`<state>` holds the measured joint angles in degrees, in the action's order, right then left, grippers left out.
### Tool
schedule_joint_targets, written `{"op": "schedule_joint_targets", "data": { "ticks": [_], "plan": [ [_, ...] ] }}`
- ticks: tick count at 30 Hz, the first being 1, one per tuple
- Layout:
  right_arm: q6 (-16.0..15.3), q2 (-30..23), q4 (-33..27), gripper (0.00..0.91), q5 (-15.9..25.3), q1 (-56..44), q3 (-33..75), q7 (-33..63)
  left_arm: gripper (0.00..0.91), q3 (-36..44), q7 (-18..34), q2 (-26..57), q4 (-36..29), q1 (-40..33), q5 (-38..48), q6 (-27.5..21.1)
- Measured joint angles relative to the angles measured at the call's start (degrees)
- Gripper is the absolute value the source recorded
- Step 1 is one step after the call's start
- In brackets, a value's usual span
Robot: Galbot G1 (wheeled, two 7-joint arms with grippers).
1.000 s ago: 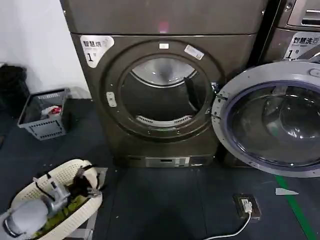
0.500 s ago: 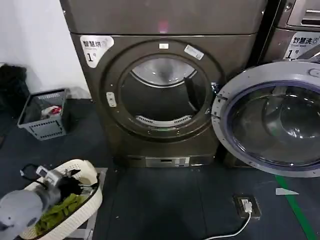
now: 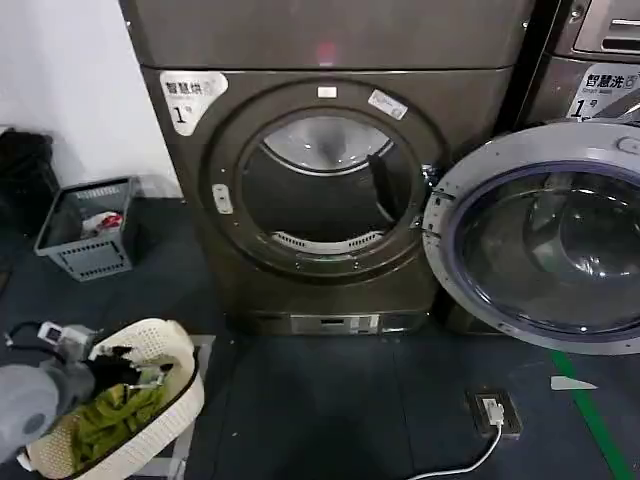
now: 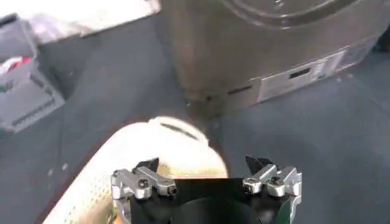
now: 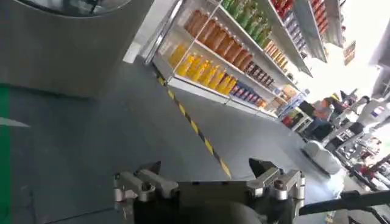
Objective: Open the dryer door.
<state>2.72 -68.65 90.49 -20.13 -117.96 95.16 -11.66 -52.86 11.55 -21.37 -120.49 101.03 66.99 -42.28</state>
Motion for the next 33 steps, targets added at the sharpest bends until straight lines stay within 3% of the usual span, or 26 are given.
{"op": "schedule_joint_targets", "data": {
  "ticks": [22, 33],
  "plan": [
    [-0.2, 0.2, -0.2, 0.907, 0.4, 0.3, -0.5, 0.0, 0.907, -5.9, 11.1, 0.2, 8.7, 8.4, 22.4, 0.1],
    [-0.2, 0.1, -0.2, 0.907, 1.0, 0.4, -0.4, -0.5, 0.907, -5.9, 11.8, 0.3, 9.6, 8.5, 25.1, 0.1]
  ]
}}
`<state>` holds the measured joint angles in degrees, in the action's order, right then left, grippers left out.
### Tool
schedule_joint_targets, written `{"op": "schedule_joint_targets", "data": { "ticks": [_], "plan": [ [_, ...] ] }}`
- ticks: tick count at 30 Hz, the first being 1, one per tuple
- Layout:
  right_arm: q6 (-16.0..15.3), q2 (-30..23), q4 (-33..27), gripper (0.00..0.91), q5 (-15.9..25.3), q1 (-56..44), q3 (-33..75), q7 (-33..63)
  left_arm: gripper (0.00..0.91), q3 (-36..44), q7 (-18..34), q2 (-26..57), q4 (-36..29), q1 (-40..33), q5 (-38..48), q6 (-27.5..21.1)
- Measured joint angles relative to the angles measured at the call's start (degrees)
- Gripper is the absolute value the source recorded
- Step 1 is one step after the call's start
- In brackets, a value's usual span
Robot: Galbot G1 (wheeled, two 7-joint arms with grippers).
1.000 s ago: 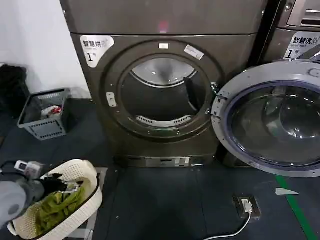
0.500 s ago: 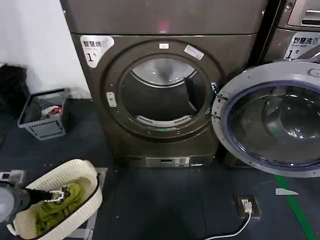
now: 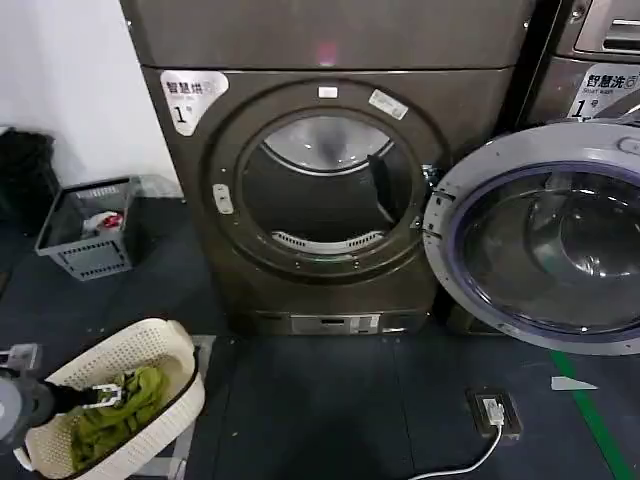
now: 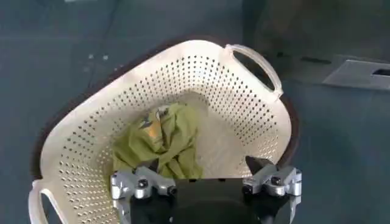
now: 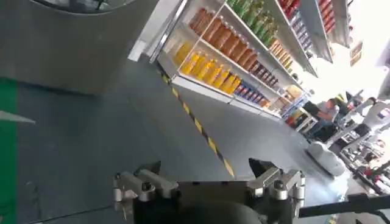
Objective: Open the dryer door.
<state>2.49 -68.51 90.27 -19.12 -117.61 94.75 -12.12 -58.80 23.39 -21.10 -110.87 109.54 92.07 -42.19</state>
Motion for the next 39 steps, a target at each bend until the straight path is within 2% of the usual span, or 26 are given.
{"op": "schedule_joint_targets", "data": {
  "ticks": [6, 19, 39],
  "plan": [
    [0.0, 0.0, 0.0, 0.907, -0.2, 0.0, 0.1, 0.0, 0.907, -0.1, 3.0, 0.0, 0.0, -0.3, 4.3, 0.0],
    [0.8, 0.1, -0.2, 0.907, -0.2, 0.1, 0.3, -0.3, 0.907, -0.1, 3.5, -0.3, -0.1, -0.4, 4.6, 0.0],
    [0.5, 0.1, -0.4, 0.907, 0.5, 0.0, 0.4, -0.7, 0.907, 0.0, 4.1, -0.4, -0.7, 0.3, 5.7, 0.0]
  ]
}}
